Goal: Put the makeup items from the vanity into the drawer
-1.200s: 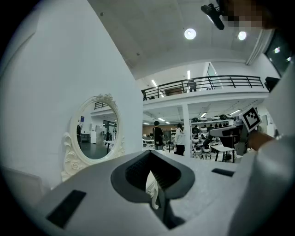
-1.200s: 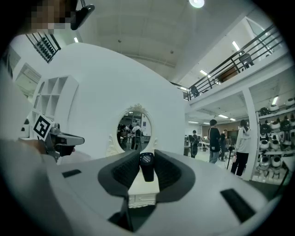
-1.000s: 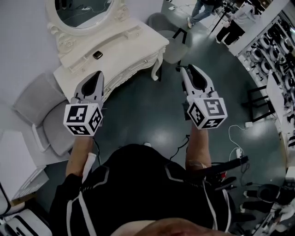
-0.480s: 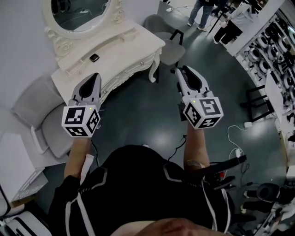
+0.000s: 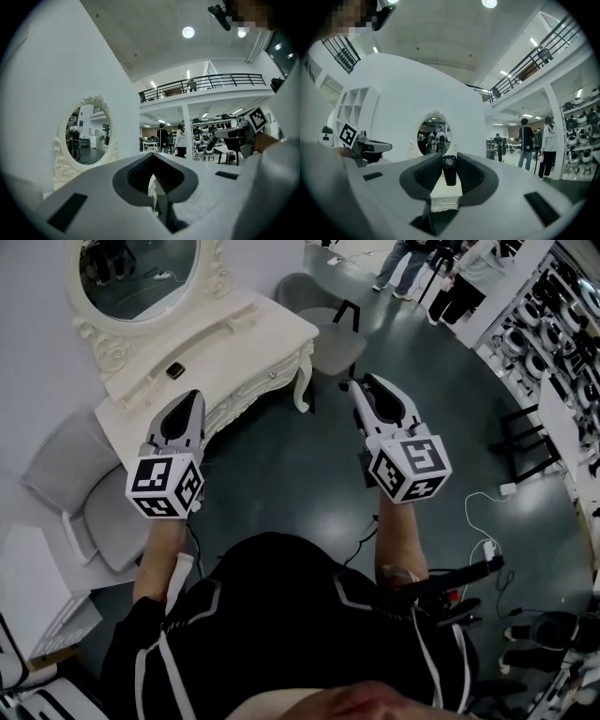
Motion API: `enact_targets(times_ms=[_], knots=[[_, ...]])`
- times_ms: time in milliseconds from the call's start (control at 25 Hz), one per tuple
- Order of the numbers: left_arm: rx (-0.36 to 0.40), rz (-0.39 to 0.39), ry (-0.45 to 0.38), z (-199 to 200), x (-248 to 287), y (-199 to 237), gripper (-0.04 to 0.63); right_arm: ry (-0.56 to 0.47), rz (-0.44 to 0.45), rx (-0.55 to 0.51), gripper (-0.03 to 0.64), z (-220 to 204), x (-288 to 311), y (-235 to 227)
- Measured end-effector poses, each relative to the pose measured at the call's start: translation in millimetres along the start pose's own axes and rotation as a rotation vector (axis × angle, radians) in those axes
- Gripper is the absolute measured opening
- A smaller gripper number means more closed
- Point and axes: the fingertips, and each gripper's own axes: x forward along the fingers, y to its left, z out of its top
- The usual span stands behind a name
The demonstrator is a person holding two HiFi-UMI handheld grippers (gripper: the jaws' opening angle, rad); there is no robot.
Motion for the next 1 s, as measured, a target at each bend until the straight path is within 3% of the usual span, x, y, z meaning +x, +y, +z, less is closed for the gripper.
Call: enact_targets(times_ms=[240, 480, 720, 1000], knots=[[0.011, 0.008, 0.011, -5, 18, -28, 0.003, -0.008, 0.023, 0.007, 0.101, -8, -7, -27], [0.003, 0.002, 0.03, -15, 40, -29, 0.003, -0.01, 0.036, 0.009, 0.101, -13, 6, -39], [-0.014, -0.032, 0.028, -22, 76, -8, 0.003, 0.004, 0.033, 0.006, 0.101, -16, 47, -43], [-0.007, -0.062, 0.007, -16, 124, 44, 0.003, 0.007, 0.022, -0.004, 0.101, -11, 117, -43]])
